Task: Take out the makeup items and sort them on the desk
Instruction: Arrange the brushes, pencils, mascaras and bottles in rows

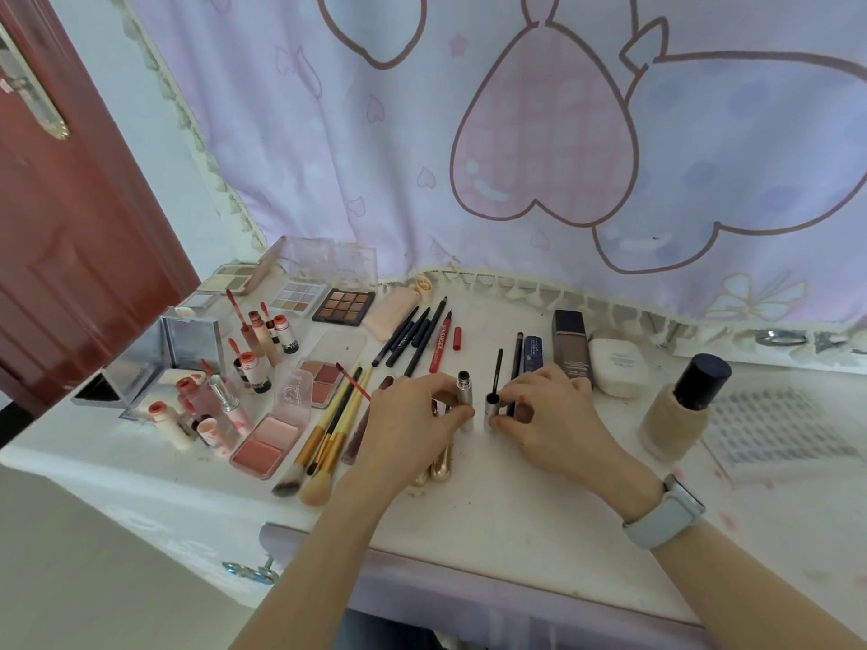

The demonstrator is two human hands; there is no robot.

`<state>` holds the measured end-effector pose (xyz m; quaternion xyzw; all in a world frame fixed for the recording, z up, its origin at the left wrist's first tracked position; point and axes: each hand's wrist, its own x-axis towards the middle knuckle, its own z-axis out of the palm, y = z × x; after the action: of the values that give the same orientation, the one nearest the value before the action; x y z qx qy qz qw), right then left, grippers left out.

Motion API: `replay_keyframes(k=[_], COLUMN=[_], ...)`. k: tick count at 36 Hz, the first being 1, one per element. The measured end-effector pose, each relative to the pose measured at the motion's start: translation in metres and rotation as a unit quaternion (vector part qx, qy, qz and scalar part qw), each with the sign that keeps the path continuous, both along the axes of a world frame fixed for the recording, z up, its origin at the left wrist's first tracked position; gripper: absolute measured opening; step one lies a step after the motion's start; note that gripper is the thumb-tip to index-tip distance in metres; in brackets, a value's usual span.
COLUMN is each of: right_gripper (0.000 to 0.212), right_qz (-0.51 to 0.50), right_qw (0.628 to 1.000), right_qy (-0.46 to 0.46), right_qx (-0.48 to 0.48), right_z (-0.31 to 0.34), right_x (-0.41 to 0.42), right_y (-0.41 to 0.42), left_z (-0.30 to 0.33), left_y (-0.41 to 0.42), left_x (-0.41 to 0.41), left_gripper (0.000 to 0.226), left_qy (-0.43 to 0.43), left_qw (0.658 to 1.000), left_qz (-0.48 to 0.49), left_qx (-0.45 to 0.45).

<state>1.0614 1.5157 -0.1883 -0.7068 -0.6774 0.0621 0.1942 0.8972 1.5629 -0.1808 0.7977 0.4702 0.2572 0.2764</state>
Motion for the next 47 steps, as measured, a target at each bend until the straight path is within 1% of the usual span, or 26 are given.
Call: replay_keyframes(k=[11,14,17,20,23,24,26,29,31,33,36,40,42,43,44,45,46,47], right_gripper=[0.033,0.03,0.026,0.023,0.023,0.024,0.027,0.034,0.036,0.034,0.027,0.009,0.024,0.028,0.026,0.02,0.009,0.007], right_qz=[0.029,0.027,0.005,-0.041,-0.085,-0.097,-0.115,-0.138,-0.146,-0.147,-0.149,-0.152,-0.156,-0.158,-0.155,-0.155,-0.151,-0.149], right_qw=[0.999,1.0,0.998,0.995,0.993,0.992,0.992,0.989,0.983,0.972,0.959,0.966,0.969,0.97,0.972,0.976,0.979,0.981], right_qy=[-0.022,0.011,0.047,0.037,0.024,0.015,-0.007,-0.044,-0.086,-0.14,-0.183,-0.167,-0.16,-0.154,-0.138,-0.113,-0.086,-0.059], right_qx=[-0.01,0.01,0.049,0.079,0.081,0.077,0.058,-0.008,-0.069,-0.121,-0.159,-0.123,-0.105,-0.105,-0.105,-0.108,-0.109,-0.111], right_z=[0.002,0.002,0.003,0.004,0.006,0.008,0.013,0.018,0.019,0.019,0.018,0.013,0.012,0.011,0.012,0.013,0.016,0.02], right_x=[0.005,0.01,0.015,0.019,0.02,0.02,0.019,0.017,0.016,0.014,0.013,0.015,0.017,0.018,0.019,0.021,0.022,0.024], right_y=[-0.006,-0.008,-0.005,0.006,0.023,0.029,0.042,0.064,0.077,0.085,0.093,0.099,0.101,0.102,0.103,0.105,0.106,0.107], left_z=[-0.002,-0.002,-0.002,-0.004,-0.006,-0.006,-0.005,-0.001,0.001,0.004,0.009,0.014,0.015,0.016,0.016,0.016,0.017,0.018], left_y=[0.0,0.001,0.001,0.0,0.0,-0.001,-0.002,-0.005,-0.006,-0.005,-0.003,0.002,0.005,0.006,0.008,0.009,0.01,0.011], left_x=[0.002,0.002,0.002,0.002,0.0,-0.001,-0.003,-0.007,-0.011,-0.015,-0.02,-0.027,-0.029,-0.029,-0.03,-0.03,-0.031,-0.031], left_gripper=[0.007,0.007,0.009,0.015,0.013,0.015,0.028,0.042,0.044,0.044,0.043,0.042,0.041,0.041,0.041,0.041,0.041,0.04], left_qy=[0.014,0.01,0.01,0.013,0.015,0.018,0.02,0.027,0.031,0.025,0.009,-0.012,-0.019,-0.023,-0.026,-0.032,-0.041,-0.051], left_qw=[1.0,1.0,1.0,1.0,1.0,1.0,1.0,1.0,0.999,1.0,1.0,1.0,1.0,1.0,0.999,0.999,0.999,0.999], left_qz=[-0.008,-0.008,-0.009,-0.011,-0.005,-0.003,0.001,0.006,0.006,0.007,0.007,0.002,0.004,0.006,0.008,0.009,0.009,0.01], left_qx=[-0.008,-0.01,-0.018,-0.021,-0.024,-0.024,-0.024,-0.01,0.003,0.012,0.025,0.024,0.022,0.021,0.019,0.016,0.014,0.012])
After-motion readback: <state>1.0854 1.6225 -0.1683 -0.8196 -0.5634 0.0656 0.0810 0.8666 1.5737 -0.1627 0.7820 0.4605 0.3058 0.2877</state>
